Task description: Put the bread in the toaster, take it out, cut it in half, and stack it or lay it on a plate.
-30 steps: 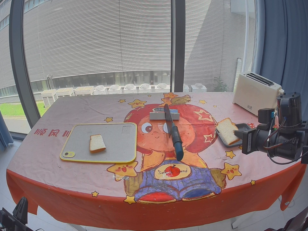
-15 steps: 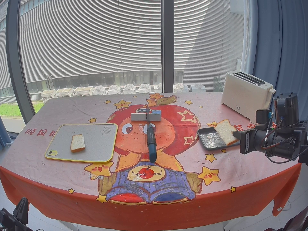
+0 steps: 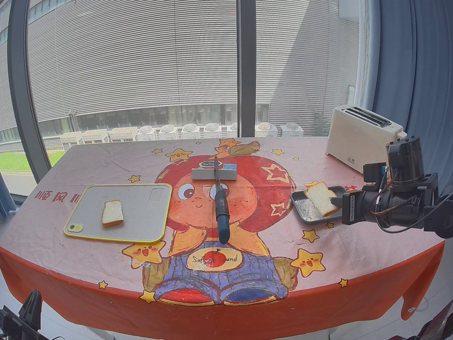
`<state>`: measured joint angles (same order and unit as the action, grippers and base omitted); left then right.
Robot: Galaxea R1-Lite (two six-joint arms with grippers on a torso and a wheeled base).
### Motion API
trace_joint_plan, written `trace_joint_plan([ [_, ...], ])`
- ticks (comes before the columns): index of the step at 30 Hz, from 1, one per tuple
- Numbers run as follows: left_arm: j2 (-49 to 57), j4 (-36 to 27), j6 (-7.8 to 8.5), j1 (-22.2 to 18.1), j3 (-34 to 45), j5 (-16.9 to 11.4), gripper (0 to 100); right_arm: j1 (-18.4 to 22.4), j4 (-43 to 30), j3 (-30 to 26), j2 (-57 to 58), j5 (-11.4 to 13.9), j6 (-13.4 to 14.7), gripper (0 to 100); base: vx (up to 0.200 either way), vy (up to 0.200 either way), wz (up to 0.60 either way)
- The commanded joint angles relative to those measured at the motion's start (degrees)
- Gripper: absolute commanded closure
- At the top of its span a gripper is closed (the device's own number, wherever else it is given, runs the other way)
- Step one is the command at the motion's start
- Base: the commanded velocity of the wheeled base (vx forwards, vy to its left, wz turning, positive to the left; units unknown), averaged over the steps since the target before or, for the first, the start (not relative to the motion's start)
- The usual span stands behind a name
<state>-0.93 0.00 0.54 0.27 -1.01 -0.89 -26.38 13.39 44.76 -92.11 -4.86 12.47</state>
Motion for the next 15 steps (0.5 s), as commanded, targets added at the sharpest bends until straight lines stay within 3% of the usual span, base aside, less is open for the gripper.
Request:
trace_joint_plan([
  [1, 0.9, 0.0, -0.01, 0.0, 1.0, 0.0, 100, 0.7, 0.1, 2.0, -4.3, 0.0, 1.3, 100, 0.0, 0.0, 0.0],
  [2, 0.9, 0.0, -0.01, 0.0, 1.0, 0.0, 100, 1.5, 0.1, 2.8, -5.7, 0.0, 2.5, 100, 0.0, 0.0, 0.0],
  [15, 0.9, 0.0, -0.01, 0.0, 1.0, 0.0, 100, 5.0, 10.4, 1.4, -11.9, -0.1, 1.9, 100, 0.0, 0.0, 0.0],
])
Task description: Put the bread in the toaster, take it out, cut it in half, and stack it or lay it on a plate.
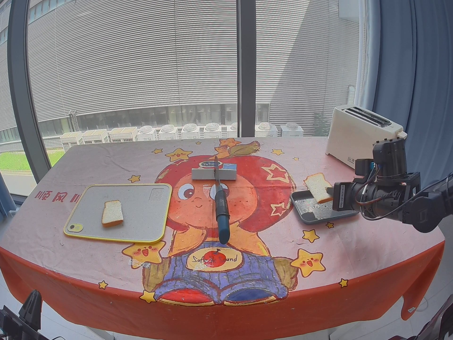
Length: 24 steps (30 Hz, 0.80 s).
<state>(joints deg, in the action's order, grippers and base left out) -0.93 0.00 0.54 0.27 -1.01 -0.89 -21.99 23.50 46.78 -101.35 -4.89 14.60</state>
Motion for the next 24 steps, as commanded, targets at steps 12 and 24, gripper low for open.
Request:
trace_joint_plan([
  [12, 0.9, 0.0, -0.01, 0.0, 1.0, 0.0, 100, 1.1, 0.3, -0.5, -3.2, 0.0, -0.1, 100, 0.0, 0.0, 0.0],
  [24, 0.9, 0.0, -0.01, 0.0, 1.0, 0.0, 100, 1.9, 0.4, -0.1, -4.2, 0.0, 0.1, 100, 0.0, 0.0, 0.0],
])
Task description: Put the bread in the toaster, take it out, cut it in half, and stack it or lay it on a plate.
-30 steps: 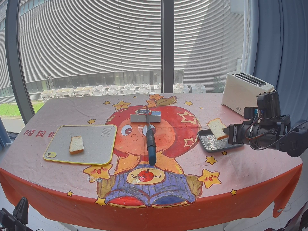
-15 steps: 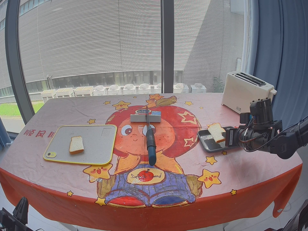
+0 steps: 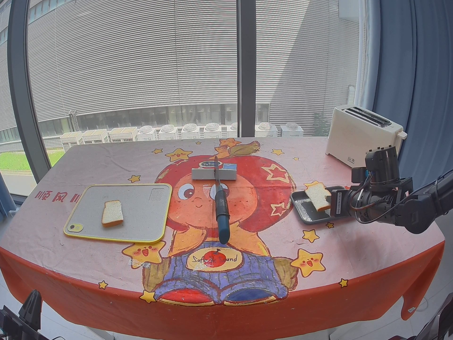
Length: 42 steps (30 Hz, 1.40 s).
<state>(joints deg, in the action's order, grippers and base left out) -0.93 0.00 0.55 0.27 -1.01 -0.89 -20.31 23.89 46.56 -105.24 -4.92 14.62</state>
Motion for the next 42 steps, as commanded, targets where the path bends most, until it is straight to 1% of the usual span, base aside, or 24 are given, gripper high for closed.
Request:
trace_joint_plan([
  [1, 0.9, 0.0, -0.02, 0.0, 1.0, 0.0, 100, 0.2, 0.0, 0.1, -0.4, 0.0, 0.1, 100, 0.0, 0.0, 0.0],
  [8, 0.9, 0.0, -0.02, 0.0, 1.0, 0.0, 100, 0.1, 0.0, -0.1, -0.5, 0.0, -0.2, 100, 0.0, 0.0, 0.0],
  [9, 0.9, 0.0, -0.02, 0.0, 1.0, 0.0, 100, 0.1, 0.0, -0.1, -0.5, 0.0, -0.2, 0, 0.0, 0.0, 0.0],
  [23, 0.9, 0.0, -0.02, 0.0, 1.0, 0.0, 100, -0.5, -0.1, -0.6, 2.1, 0.1, 0.0, 0, 0.0, 0.0, 0.0],
  [25, 0.9, 0.0, -0.02, 0.0, 1.0, 0.0, 100, -1.0, -0.1, -1.0, 3.7, -0.3, -0.3, 0, 0.0, 0.0, 0.0],
  [30, 0.9, 0.0, -0.02, 0.0, 1.0, 0.0, 100, -3.4, -0.2, -2.8, 8.6, -0.5, -0.4, 0, 0.0, 0.0, 0.0],
  [35, 0.9, 0.0, -0.02, 0.0, 1.0, 0.0, 100, -5.9, -0.3, -3.7, 11.0, -0.9, -0.4, 0, 0.0, 0.0, 0.0],
  [36, 0.9, 0.0, -0.02, 0.0, 1.0, 0.0, 100, -5.9, -0.3, -3.7, 11.0, -0.9, -0.4, 0, 0.0, 0.0, 0.0],
  [37, 0.9, 0.0, -0.02, 0.0, 1.0, 0.0, 100, -6.9, -0.3, -4.5, 11.7, -1.1, -0.5, 0, 0.0, 0.0, 0.0],
  [42, 0.9, 0.0, -0.02, 0.0, 1.0, 0.0, 100, -7.3, -0.2, -4.7, 12.3, -1.1, -0.8, 0, 0.0, 0.0, 0.0],
])
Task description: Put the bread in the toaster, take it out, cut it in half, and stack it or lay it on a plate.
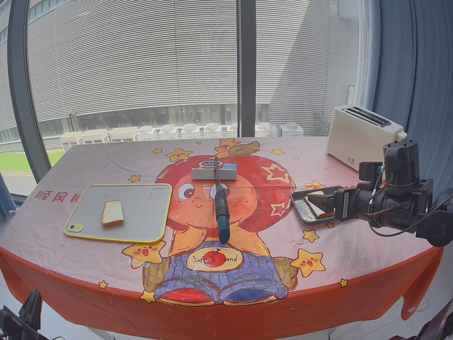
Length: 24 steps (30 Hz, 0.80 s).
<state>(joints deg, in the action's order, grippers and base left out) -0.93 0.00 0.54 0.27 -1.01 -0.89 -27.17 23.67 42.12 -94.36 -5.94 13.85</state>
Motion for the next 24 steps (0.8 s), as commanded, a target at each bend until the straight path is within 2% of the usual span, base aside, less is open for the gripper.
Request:
trace_joint_plan([
  [1, 0.9, 0.0, -0.01, 0.0, 1.0, 0.0, 100, -0.3, 0.1, -0.4, 1.5, 0.0, -0.5, 0, 0.0, 0.0, 0.0],
  [9, 0.9, 0.0, -0.01, 0.0, 1.0, 0.0, 100, -0.2, 0.1, -0.4, 3.7, -0.8, -1.9, 0, 0.0, 0.0, 0.0],
  [24, 0.9, 0.0, -0.01, 0.0, 1.0, 0.0, 100, -0.3, 0.0, -1.1, 10.3, -0.8, -4.6, 0, 0.0, 0.0, 0.0],
])
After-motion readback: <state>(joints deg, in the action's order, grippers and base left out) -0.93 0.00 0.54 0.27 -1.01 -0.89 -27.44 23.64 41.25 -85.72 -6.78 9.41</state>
